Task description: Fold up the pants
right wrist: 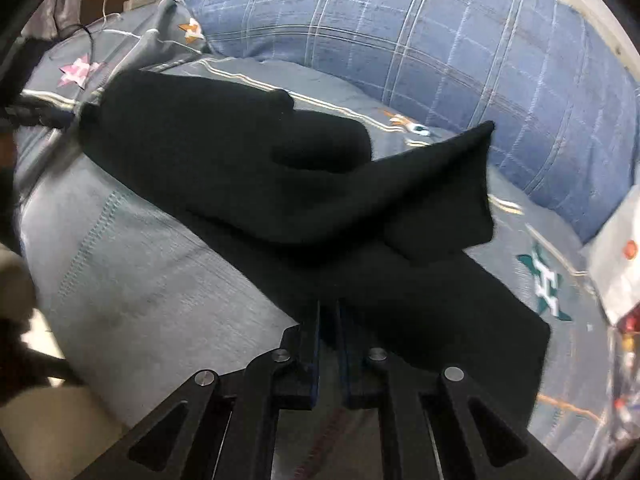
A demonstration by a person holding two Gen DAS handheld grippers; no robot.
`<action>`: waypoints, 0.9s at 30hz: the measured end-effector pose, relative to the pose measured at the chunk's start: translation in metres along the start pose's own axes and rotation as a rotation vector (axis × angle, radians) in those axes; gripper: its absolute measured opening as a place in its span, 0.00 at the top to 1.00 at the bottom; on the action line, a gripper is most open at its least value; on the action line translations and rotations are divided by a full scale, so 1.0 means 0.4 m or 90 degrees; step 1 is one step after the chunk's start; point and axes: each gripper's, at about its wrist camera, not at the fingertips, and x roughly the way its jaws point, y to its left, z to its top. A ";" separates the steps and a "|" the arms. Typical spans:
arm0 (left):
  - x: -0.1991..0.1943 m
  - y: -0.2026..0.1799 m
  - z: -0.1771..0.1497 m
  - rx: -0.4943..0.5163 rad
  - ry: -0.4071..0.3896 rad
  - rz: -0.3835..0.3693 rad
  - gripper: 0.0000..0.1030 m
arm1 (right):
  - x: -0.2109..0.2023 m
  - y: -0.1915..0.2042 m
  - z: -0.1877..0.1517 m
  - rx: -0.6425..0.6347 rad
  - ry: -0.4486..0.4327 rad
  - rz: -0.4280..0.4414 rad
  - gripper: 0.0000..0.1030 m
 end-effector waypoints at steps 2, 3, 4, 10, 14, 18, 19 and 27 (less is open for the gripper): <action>-0.030 0.007 0.004 -0.007 -0.013 0.027 0.40 | -0.039 0.019 0.015 0.010 -0.047 0.025 0.87; -0.036 0.010 0.000 -0.010 -0.022 0.044 0.32 | -0.056 0.042 0.024 0.003 -0.073 0.034 0.79; -0.042 0.017 0.009 -0.017 -0.038 0.069 0.29 | -0.067 0.074 0.042 -0.016 -0.096 0.042 0.68; -0.031 0.131 0.050 -0.150 -0.075 0.122 0.29 | -0.043 0.269 0.177 -0.121 -0.186 0.117 0.59; 0.018 0.171 0.071 -0.185 -0.069 0.126 0.29 | 0.043 0.387 0.248 -0.161 -0.204 0.146 0.59; 0.047 0.170 0.088 -0.183 -0.069 0.103 0.29 | 0.149 0.450 0.282 -0.185 -0.166 0.152 0.60; 0.047 0.169 0.093 -0.184 -0.073 0.097 0.39 | 0.172 0.462 0.286 -0.191 -0.151 0.144 0.68; -0.042 0.068 0.104 -0.108 -0.099 0.086 0.75 | 0.064 0.423 0.319 -0.107 -0.175 0.190 0.92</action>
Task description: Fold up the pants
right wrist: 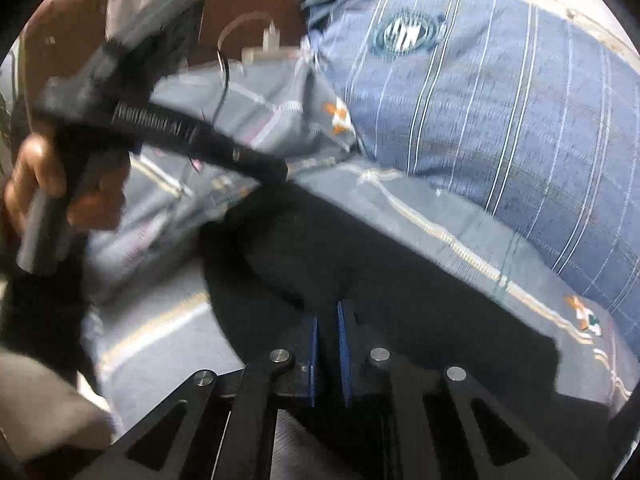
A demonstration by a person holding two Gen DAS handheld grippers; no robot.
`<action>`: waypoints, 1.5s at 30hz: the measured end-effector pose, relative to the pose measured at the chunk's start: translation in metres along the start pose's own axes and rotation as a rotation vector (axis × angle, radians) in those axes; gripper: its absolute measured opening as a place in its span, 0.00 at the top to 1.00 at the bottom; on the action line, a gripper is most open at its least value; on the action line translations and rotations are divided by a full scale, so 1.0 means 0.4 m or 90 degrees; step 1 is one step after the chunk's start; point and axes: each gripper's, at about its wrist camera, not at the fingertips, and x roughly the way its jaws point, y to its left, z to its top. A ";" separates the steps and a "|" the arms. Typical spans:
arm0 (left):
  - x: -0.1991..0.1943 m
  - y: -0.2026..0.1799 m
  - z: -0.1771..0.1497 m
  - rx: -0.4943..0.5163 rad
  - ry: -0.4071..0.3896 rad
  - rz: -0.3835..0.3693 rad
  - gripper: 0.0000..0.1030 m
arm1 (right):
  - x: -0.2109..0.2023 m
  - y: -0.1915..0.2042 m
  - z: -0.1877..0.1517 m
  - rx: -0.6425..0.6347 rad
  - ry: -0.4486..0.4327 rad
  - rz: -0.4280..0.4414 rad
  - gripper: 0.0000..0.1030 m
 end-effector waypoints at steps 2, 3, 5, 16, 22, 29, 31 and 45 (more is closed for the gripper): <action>-0.002 -0.001 -0.029 -0.004 0.011 0.014 0.75 | -0.013 0.020 -0.017 0.014 0.009 0.030 0.92; 0.010 0.006 -0.043 -0.008 0.023 0.026 0.75 | -0.005 0.032 -0.029 0.014 0.018 0.036 0.92; 0.049 0.038 -0.084 -0.030 0.055 0.065 0.75 | 0.033 0.061 -0.061 0.006 0.041 0.029 0.92; -0.040 0.013 -0.049 -0.033 -0.039 0.112 0.62 | -0.187 -0.234 -0.111 0.256 -0.031 -0.132 0.66; 0.038 -0.095 -0.021 0.018 -0.007 0.051 0.62 | -0.269 -0.552 -0.198 0.445 0.038 -0.332 0.54; 0.157 -0.198 -0.037 0.060 0.060 0.007 0.62 | -0.216 -0.654 -0.192 0.489 0.044 -0.225 0.96; 0.169 -0.221 -0.034 0.069 0.064 -0.001 0.62 | -0.286 -0.623 -0.147 0.445 -0.024 -0.242 0.96; 0.217 -0.197 -0.060 0.055 0.083 0.025 0.59 | -0.429 -0.548 -0.550 0.609 0.048 -0.392 0.96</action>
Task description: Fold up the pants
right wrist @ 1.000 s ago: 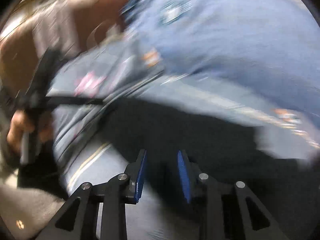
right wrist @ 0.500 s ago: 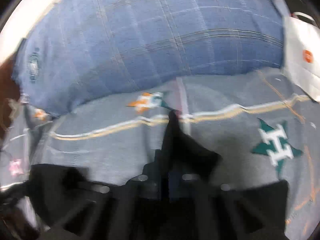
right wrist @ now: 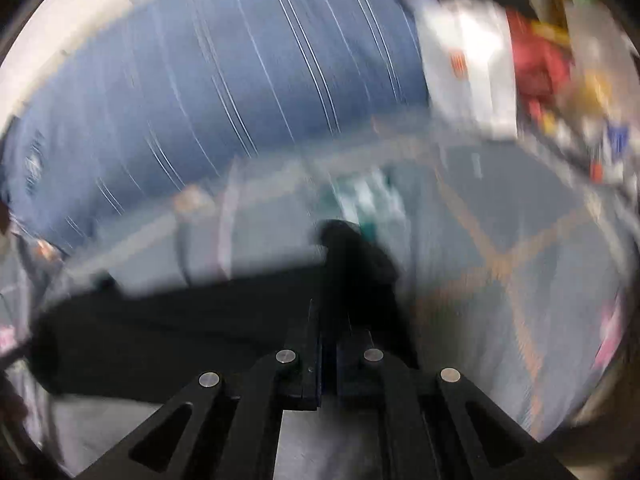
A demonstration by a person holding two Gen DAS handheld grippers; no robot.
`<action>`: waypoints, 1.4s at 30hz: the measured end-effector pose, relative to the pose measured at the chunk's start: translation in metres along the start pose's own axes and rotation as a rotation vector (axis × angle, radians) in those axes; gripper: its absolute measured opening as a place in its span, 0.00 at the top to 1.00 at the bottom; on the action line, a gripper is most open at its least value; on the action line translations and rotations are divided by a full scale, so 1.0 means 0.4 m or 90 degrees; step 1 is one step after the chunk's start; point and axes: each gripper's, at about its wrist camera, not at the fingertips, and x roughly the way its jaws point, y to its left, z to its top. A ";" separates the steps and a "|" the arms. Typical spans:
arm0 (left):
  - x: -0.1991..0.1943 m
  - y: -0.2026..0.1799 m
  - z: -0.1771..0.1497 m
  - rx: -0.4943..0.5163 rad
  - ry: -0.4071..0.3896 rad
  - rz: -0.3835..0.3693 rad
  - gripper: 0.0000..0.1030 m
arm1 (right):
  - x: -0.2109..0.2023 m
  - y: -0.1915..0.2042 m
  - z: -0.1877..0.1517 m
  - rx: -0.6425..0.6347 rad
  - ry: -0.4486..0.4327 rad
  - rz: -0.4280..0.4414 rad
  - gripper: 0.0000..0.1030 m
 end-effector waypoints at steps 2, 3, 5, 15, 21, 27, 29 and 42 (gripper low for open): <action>-0.007 0.003 -0.007 -0.003 -0.001 0.000 0.59 | -0.020 -0.031 0.007 0.046 -0.018 0.031 0.96; -0.018 0.006 -0.010 -0.003 -0.006 0.000 0.59 | -0.028 -0.037 0.013 0.058 -0.019 0.039 0.95; -0.038 0.016 -0.015 -0.010 -0.015 0.002 0.59 | -0.050 -0.061 0.030 0.088 -0.039 0.039 0.88; -0.067 0.063 -0.039 -0.036 -0.001 0.014 0.59 | -0.136 -0.065 0.097 0.080 -0.130 -0.080 0.70; -0.052 0.045 -0.030 -0.039 0.001 0.003 0.58 | -0.053 0.126 0.119 -0.206 -0.040 0.043 0.70; -0.052 0.032 -0.028 -0.021 0.014 0.004 0.56 | 0.039 0.273 0.086 -0.480 0.027 0.088 0.70; -0.050 0.040 -0.025 -0.026 0.017 0.010 0.56 | 0.071 0.292 0.081 -0.544 0.077 0.106 0.70; -0.055 0.071 -0.024 -0.073 0.017 0.014 0.56 | 0.054 0.329 0.081 -0.638 0.072 0.109 0.96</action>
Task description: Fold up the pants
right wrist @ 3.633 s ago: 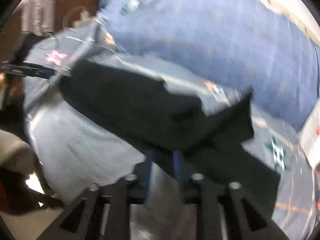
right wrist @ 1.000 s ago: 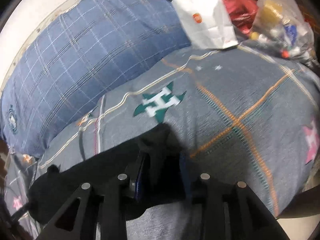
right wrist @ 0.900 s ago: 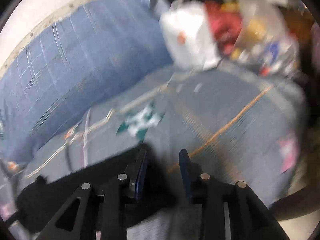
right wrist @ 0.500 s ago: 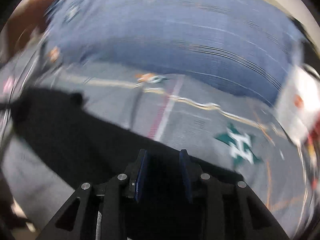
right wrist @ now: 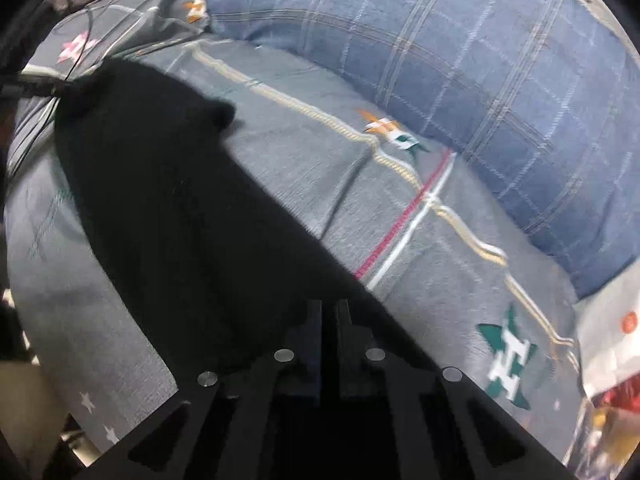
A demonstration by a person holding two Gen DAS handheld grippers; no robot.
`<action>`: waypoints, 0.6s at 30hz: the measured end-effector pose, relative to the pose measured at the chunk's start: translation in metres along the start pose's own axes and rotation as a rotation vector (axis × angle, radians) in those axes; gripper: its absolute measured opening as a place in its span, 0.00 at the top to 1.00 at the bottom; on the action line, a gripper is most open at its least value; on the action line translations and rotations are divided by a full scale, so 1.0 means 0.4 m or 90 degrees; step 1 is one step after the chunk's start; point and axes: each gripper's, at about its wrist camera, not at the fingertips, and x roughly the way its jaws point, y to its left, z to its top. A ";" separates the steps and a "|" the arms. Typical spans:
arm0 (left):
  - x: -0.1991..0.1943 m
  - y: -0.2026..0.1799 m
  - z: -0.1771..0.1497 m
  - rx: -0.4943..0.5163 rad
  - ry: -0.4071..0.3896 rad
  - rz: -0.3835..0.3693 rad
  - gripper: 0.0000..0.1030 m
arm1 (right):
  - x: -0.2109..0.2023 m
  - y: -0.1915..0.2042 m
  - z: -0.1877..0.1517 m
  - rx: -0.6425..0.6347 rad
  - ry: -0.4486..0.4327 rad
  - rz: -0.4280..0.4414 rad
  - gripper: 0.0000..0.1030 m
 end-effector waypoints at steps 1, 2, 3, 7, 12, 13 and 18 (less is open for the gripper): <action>-0.002 0.001 0.000 0.000 -0.001 0.000 0.56 | -0.025 -0.013 0.003 0.017 -0.025 -0.009 0.96; -0.004 0.004 -0.001 -0.001 -0.002 0.001 0.56 | -0.038 -0.029 0.003 0.040 -0.041 -0.014 0.96; -0.006 0.007 -0.004 -0.004 -0.003 0.000 0.56 | -0.035 -0.042 0.003 0.060 -0.043 -0.016 0.96; -0.007 0.022 -0.011 -0.021 -0.002 0.005 0.56 | 0.048 -0.026 0.009 0.068 -0.019 -0.047 0.96; -0.057 0.048 -0.021 -0.026 -0.019 0.011 0.56 | 0.044 -0.016 0.009 0.123 -0.017 -0.066 0.92; -0.064 0.058 -0.023 -0.029 -0.021 0.017 0.56 | 0.022 -0.022 0.009 0.155 -0.020 -0.071 0.90; -0.083 0.128 -0.046 -0.078 -0.034 0.019 0.48 | -0.076 0.059 -0.002 0.232 -0.101 0.039 0.82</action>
